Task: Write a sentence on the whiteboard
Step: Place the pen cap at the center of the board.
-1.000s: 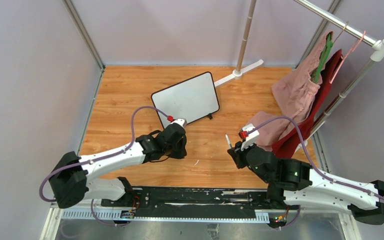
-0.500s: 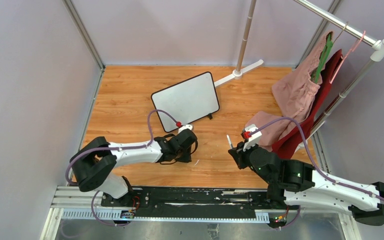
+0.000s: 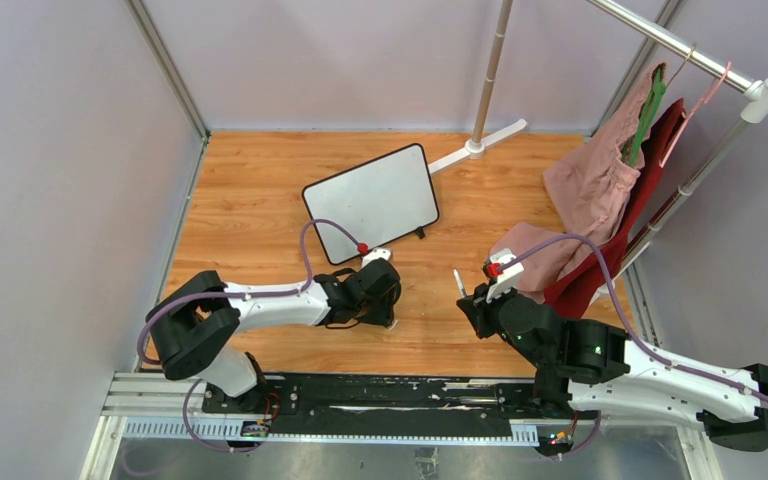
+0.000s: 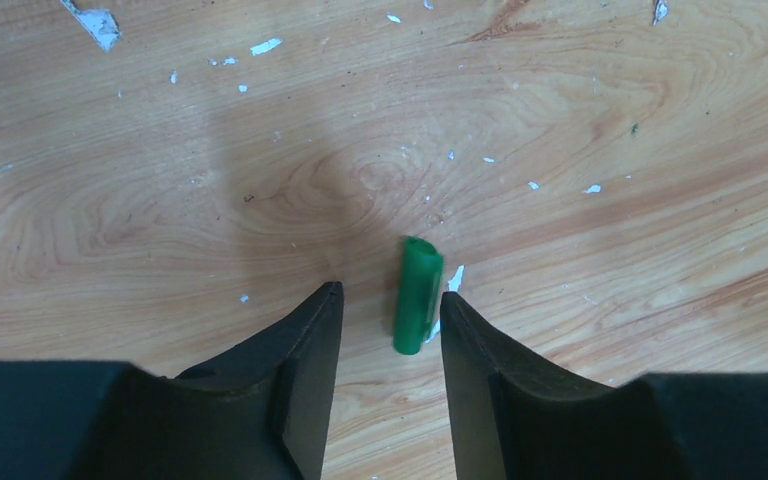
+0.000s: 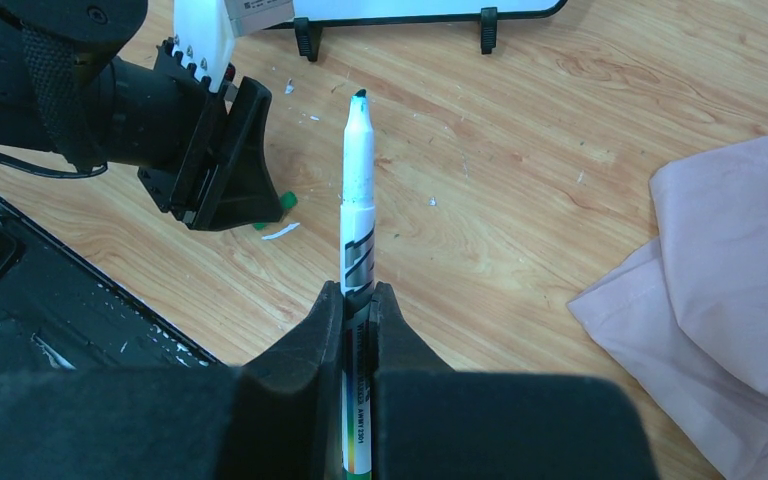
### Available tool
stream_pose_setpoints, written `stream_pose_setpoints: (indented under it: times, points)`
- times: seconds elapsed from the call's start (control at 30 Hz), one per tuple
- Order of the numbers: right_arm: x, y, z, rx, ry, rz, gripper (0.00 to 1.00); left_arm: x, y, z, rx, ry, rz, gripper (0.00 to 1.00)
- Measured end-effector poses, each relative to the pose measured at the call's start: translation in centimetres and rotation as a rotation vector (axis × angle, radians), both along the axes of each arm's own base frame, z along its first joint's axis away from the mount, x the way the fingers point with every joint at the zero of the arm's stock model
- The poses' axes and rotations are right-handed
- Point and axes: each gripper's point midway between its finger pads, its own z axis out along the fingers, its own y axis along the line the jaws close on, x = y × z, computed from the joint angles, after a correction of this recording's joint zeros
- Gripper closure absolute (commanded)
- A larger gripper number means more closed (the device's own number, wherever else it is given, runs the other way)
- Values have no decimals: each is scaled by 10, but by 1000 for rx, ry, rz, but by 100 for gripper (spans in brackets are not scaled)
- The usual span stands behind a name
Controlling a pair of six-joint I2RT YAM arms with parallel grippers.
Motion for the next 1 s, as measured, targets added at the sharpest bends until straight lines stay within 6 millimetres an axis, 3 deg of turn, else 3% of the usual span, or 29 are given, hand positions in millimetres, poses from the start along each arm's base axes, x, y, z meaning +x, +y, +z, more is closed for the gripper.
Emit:
stream_pose_setpoints:
  times: [0.2,0.37,0.57,0.7,0.87,1.0]
  points:
    - [0,0,0,0,2,1,100,0,-1,14,-30,-17,6,36]
    - [-2,0,3,3,5,10,100,3,0,52,-112,-80,13,29]
    - [-4,3,24,35,-3,37,100,6,9,120,-257,-215,42,25]
    - [-10,13,34,42,-2,102,100,3,18,178,-409,-348,25,21]
    - [-27,40,51,86,5,259,100,-22,33,262,-727,-590,-89,11]
    - [-45,70,80,147,7,421,100,-48,39,306,-888,-714,-219,9]
